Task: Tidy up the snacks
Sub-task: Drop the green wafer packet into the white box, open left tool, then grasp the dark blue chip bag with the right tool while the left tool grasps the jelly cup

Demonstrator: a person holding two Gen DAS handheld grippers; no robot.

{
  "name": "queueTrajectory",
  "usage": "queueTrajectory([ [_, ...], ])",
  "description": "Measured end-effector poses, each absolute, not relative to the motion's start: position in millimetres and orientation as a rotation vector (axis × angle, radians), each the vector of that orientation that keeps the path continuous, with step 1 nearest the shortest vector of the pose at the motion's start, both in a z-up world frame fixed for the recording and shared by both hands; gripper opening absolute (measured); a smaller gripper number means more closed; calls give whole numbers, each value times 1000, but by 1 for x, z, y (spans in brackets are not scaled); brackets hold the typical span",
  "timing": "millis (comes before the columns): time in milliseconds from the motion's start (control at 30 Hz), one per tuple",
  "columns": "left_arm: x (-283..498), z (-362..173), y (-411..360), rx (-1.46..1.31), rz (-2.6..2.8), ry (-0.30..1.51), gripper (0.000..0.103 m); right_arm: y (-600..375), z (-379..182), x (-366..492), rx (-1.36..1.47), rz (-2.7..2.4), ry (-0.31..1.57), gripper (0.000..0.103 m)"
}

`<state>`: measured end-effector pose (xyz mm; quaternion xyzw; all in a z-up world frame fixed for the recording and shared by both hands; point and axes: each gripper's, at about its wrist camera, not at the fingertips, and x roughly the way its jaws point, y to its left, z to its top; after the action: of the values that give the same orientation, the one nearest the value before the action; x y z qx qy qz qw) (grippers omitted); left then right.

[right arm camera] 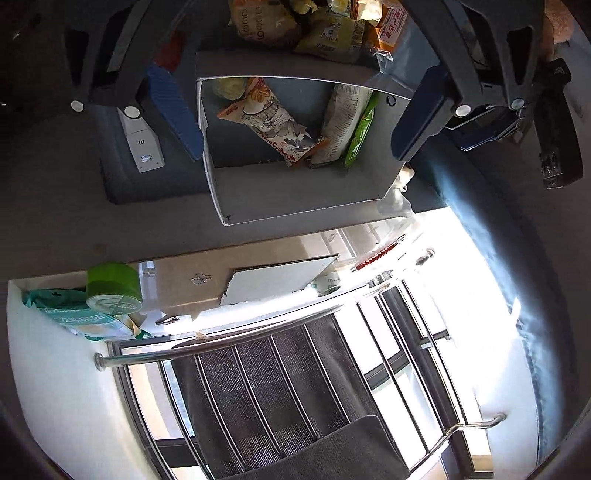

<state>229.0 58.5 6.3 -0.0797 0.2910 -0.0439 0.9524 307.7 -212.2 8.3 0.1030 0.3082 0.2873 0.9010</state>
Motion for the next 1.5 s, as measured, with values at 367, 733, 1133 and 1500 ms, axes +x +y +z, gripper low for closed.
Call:
queueTrajectory([
  [367, 88, -6, 53, -299, -131, 518, 103, -235, 7, 162, 121, 709, 507, 103],
  [733, 8, -84, 17, -349, -149, 613, 103, -270, -105, 65, 178, 618, 657, 103],
  [1133, 13, -92, 18, -377, -130, 627, 103, -251, -107, 109, 248, 683, 720, 103],
  [1500, 15, -102, 27, -407, -124, 639, 103, -208, -139, 225, 333, 669, 950, 103],
])
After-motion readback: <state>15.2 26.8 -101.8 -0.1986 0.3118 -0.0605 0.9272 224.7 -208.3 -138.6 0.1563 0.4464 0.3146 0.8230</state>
